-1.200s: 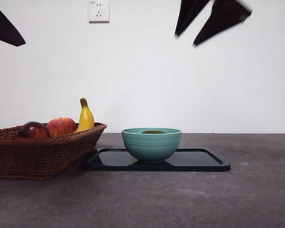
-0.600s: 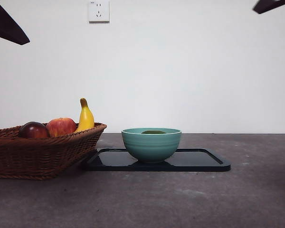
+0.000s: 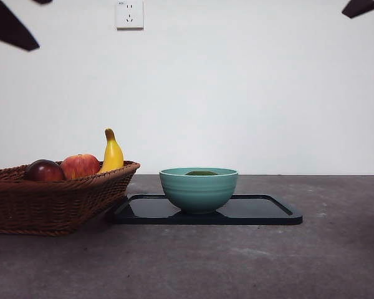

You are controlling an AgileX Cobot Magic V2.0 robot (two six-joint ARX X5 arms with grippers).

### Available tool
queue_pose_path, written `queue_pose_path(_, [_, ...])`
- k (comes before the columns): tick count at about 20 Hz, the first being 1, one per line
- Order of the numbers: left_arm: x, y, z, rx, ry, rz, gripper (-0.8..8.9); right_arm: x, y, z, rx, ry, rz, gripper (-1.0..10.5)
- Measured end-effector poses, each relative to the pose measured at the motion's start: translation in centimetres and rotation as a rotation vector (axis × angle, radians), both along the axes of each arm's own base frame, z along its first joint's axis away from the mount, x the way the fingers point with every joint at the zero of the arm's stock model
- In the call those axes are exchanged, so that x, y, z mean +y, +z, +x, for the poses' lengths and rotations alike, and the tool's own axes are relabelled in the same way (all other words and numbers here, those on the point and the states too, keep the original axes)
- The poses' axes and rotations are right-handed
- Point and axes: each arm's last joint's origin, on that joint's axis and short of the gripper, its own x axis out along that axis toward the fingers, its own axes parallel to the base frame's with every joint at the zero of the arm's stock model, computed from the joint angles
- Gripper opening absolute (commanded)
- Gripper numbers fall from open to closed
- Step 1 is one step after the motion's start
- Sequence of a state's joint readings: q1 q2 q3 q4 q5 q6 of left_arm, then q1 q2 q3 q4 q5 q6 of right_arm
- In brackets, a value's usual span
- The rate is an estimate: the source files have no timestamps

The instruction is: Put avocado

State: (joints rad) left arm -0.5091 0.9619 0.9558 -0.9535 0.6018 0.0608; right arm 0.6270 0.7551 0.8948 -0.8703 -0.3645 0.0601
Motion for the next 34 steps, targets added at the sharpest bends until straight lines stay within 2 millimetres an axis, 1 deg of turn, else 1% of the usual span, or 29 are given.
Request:
queue_pose_path(21, [0.0, 0.0, 0.0, 0.000, 0.001, 0.000, 0.07, 0.0, 0.0, 0.0, 0.000, 0.000, 0.000, 0.1])
queue_pose_path(23, [0.1, 0.2, 0.0, -0.027, 0.003, -0.007, 0.07, 0.0, 0.0, 0.0, 0.000, 0.000, 0.000, 0.1])
queue_pose_path(24, [0.3, 0.5, 0.2, -0.078, 0.017, -0.011, 0.07, 0.0, 0.0, 0.0, 0.000, 0.000, 0.000, 0.1])
queue_pose_path(26, [1.1, 1.6, 0.7, -0.258, 0.083, -0.024, 0.07, 0.0, 0.0, 0.0, 0.000, 0.000, 0.000, 0.1])
queue_pose_path(29, [3.4, 4.3, 1.3, -0.634, 0.300, -0.057, 0.07, 0.0, 0.0, 0.0, 0.000, 0.000, 0.000, 0.1])
queue_pose_path(31, [5.2, 5.3, 0.8, -0.849, 0.453, -0.074, 0.07, 0.0, 0.0, 0.0, 0.000, 0.000, 0.000, 0.1])
queue_pose_path(32, [5.9, 5.3, 0.4, -0.933, 0.521, -0.072, 0.07, 0.0, 0.0, 0.0, 0.000, 0.000, 0.000, 0.1])
queue_pose_path(33, [6.8, 5.1, -0.3, -1.022, 0.613, -0.062, 0.07, 0.0, 0.0, 0.0, 0.000, 0.000, 0.000, 0.1])
queue_pose_path(34, [7.5, 4.6, -0.8, -1.076, 0.686, -0.046, 0.07, 0.0, 0.0, 0.0, 0.000, 0.000, 0.000, 0.1])
